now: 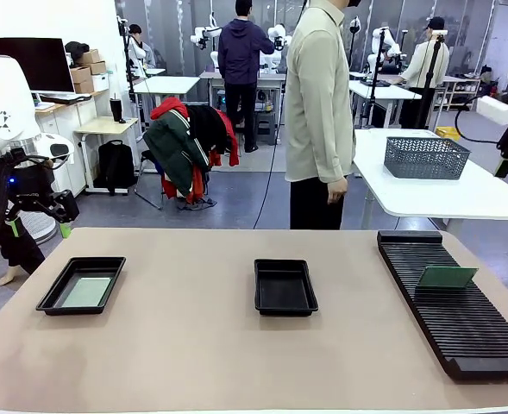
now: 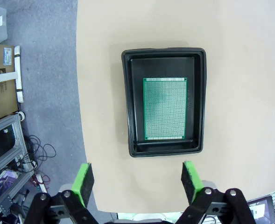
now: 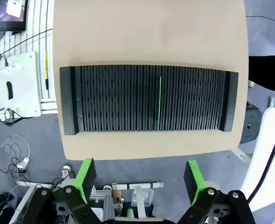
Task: Inspect and transfer BCBs to ESD trays.
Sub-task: Pick up the Blank PCB from the PCB Rack and place it in the right ESD tray.
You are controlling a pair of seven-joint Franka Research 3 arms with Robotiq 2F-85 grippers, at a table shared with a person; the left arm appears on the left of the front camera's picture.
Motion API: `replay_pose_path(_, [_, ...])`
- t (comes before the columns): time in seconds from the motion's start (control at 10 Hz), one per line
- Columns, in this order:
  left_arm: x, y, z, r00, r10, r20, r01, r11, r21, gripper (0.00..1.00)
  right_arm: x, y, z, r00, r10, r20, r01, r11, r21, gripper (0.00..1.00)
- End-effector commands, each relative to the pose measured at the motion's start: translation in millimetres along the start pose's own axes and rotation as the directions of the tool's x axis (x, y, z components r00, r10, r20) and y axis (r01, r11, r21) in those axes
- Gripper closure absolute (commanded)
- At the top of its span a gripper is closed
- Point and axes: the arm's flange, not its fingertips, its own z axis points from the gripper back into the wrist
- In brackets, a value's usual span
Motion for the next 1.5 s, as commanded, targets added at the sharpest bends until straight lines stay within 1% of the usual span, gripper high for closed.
replay_pose_path(0.0, [0, 0, -1, 1.000, 0.001, 0.005, -0.001, 1.000, 0.000, 0.00, -3, -4, -30, 1.000, 0.018, 0.007, -0.018, 0.999, -0.033, 0.00])
replay_pose_path(0.3, [0, 0, -1, 1.000, 0.001, 0.005, -0.001, 1.000, 0.000, 0.00, -8, -12, -79, 0.999, 0.020, 0.039, -0.019, 0.999, -0.043, 0.00])
replay_pose_path(0.6, [0, 0, -1, 1.000, 0.001, 0.005, -0.001, 1.000, 0.000, 0.00, -11, -19, -119, 0.999, 0.017, 0.042, -0.015, 0.998, -0.059, 0.00])
replay_pose_path(0.7, [0, 0, -1, 1.000, 0.001, 0.005, -0.001, 1.000, 0.000, 0.00, -13, -23, -135, 0.998, 0.019, 0.056, -0.016, 0.998, -0.060, 0.00])
replay_pose_path(1.0, [0, 0, -1, 1.000, 0.001, 0.005, -0.001, 1.000, 0.000, 0.00, -17, -28, -174, 0.999, 0.032, 0.031, -0.030, 0.997, -0.066, 0.00])
replay_pose_path(1.4, [0, 0, -1, 1.000, 0.001, 0.005, -0.001, 1.000, 0.000, 0.00, -19, -33, -211, 0.999, 0.036, 0.036, -0.032, 0.995, -0.091, 0.00])
